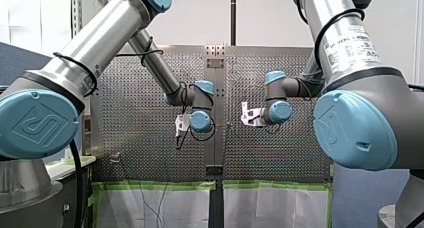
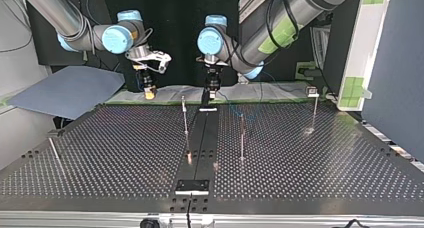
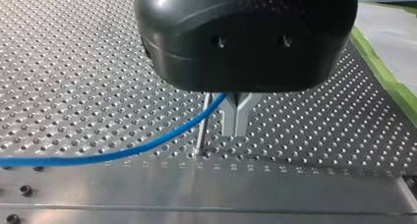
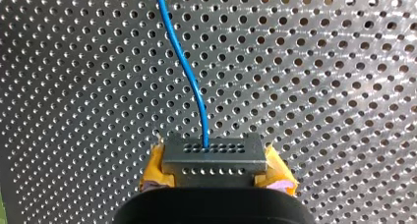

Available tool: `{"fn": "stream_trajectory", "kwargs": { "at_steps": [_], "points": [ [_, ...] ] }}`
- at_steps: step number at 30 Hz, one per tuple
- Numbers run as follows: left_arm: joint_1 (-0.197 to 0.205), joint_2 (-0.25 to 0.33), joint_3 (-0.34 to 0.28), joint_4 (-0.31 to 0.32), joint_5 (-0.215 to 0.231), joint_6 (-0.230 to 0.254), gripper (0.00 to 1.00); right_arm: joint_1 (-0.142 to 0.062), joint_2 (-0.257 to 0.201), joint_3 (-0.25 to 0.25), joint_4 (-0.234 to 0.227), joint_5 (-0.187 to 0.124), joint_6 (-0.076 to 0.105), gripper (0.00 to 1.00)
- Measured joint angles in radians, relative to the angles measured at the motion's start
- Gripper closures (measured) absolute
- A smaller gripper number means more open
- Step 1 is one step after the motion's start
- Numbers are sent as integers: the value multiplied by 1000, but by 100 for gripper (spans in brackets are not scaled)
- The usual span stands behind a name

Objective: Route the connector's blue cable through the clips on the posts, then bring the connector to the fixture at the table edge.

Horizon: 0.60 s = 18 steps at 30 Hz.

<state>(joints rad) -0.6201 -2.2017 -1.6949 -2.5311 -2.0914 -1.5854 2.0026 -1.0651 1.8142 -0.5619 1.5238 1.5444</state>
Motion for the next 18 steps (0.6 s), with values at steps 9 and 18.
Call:
{"fn": "stream_trajectory", "kwargs": {
  "at_steps": [9,18],
  "points": [
    [-3,-2,1,-2,12,0,100,-9,1,0,0,0,1,100],
    [-11,-2,6,-18,27,-2,100,-13,1,0,-2,-12,3,100]
  ]
}}
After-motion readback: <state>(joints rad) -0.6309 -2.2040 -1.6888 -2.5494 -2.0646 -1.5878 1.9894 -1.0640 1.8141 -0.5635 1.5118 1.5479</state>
